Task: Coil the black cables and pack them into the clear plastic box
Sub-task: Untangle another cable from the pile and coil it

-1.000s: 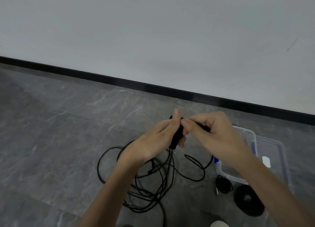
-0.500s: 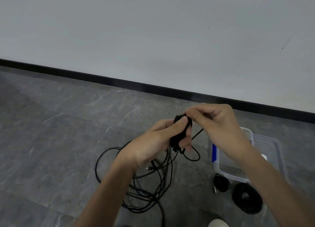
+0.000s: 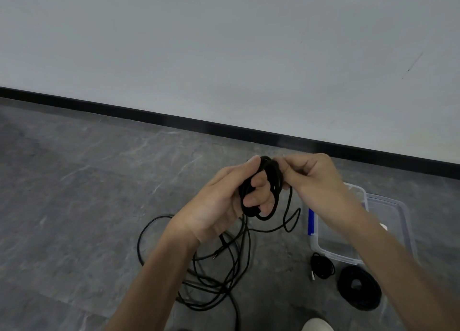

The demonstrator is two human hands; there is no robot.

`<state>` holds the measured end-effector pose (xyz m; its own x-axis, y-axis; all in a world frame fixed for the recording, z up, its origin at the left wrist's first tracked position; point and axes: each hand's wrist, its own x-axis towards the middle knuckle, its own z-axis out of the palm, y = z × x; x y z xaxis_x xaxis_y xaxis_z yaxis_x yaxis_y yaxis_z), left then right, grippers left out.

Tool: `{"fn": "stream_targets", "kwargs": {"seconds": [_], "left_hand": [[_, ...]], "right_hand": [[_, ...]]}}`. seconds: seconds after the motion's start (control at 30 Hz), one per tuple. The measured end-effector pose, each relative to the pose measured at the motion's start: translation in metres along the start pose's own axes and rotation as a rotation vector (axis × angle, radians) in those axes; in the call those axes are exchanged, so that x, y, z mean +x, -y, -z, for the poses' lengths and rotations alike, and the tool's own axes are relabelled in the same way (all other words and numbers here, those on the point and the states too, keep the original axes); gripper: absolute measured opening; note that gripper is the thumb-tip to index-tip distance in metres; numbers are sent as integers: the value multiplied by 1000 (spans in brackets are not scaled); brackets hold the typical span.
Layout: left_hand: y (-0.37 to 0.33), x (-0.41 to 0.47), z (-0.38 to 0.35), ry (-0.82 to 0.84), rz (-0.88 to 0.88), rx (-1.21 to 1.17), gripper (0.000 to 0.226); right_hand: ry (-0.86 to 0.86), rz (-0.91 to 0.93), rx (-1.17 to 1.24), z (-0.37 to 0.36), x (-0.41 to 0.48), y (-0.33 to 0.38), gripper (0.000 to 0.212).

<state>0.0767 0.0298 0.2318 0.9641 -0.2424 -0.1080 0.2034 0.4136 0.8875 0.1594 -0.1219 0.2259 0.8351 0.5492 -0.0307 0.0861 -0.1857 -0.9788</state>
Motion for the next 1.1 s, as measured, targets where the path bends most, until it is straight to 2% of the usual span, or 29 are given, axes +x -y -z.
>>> {"fn": "stream_targets", "kwargs": {"seconds": [0.13, 0.4, 0.57, 0.7, 0.8, 0.93, 1.1], "left_hand": [[-2, 0, -1, -32, -3, -63, 37], [-6, 1, 0, -228, -37, -151, 44], [-7, 0, 3, -254, -83, -311, 38], [-9, 0, 5, -256, -177, -438, 30], [-11, 0, 9, -308, -246, -296, 18], [-5, 2, 10, -358, -273, -44, 23], [-3, 4, 10, -418, -344, 37, 18]], "right_hand": [[48, -59, 27, -4, 2, -3, 22], [151, -144, 41, -11, -1, -3, 30], [249, -156, 60, -18, -5, 3, 43], [314, -167, -8, -23, -9, 5, 30], [377, -161, -103, -24, -10, 6, 31], [457, -180, -111, -24, -11, 8, 19], [587, -198, -117, -16, -14, 12, 4]]}}
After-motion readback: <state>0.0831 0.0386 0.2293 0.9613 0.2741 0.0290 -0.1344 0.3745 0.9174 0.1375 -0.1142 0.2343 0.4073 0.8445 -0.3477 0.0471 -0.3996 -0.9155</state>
